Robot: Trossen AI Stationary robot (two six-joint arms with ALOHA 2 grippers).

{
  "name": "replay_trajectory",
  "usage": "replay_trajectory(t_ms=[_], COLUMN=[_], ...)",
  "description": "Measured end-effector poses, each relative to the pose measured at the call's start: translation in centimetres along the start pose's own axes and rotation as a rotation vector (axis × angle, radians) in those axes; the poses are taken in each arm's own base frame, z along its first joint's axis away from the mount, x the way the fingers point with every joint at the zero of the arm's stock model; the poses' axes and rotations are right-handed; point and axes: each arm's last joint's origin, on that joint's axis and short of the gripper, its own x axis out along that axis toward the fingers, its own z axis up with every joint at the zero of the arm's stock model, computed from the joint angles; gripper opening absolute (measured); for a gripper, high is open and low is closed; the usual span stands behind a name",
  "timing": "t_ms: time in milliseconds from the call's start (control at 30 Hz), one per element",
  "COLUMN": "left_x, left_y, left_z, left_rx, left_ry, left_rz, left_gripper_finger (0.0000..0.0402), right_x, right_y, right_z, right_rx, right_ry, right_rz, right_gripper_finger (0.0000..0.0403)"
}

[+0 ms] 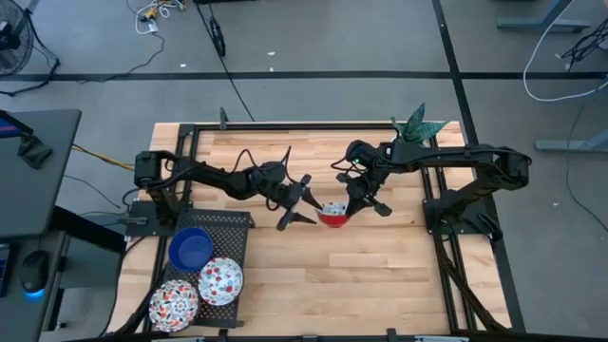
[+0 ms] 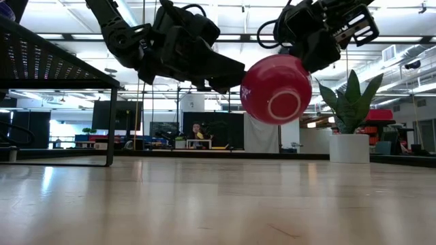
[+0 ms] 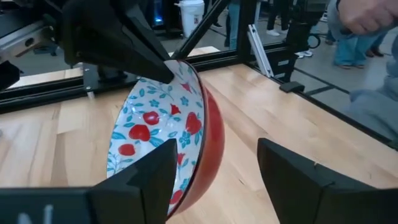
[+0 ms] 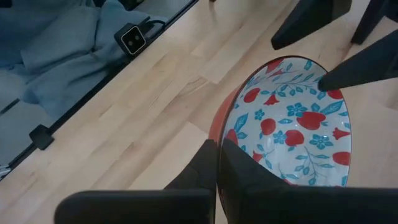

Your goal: Pick & Place Mini bowls

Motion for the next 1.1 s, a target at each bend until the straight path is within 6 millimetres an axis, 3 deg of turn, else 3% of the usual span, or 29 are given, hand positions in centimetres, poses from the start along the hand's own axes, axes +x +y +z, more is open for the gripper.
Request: replay_trajectory(t_ms=[567, 933, 1100], left_x=[0.0, 0.2, 0.4], left_y=[0.1, 0.1, -0.4], left_z=[0.0, 0.8, 0.9], left_rx=[0.002, 0.024, 0.111], left_ry=[0.004, -0.029, -0.044], left_rz=[0.023, -0.076, -0.138], left_gripper_finger=[0.0168, 0.0075, 0.0029], right_x=[-0.1, -0.1, -0.2], right_y=[-0.3, -0.4, -0.7], right_z=[0.6, 0.9, 1.6], right_rx=[-0.059, -0.095, -0.160], right_ry=[-0.063, -0.095, -0.143], right_rz=[0.006, 0.006, -0.018], right_gripper_finger=[0.0005, 0.0010, 0.0031])
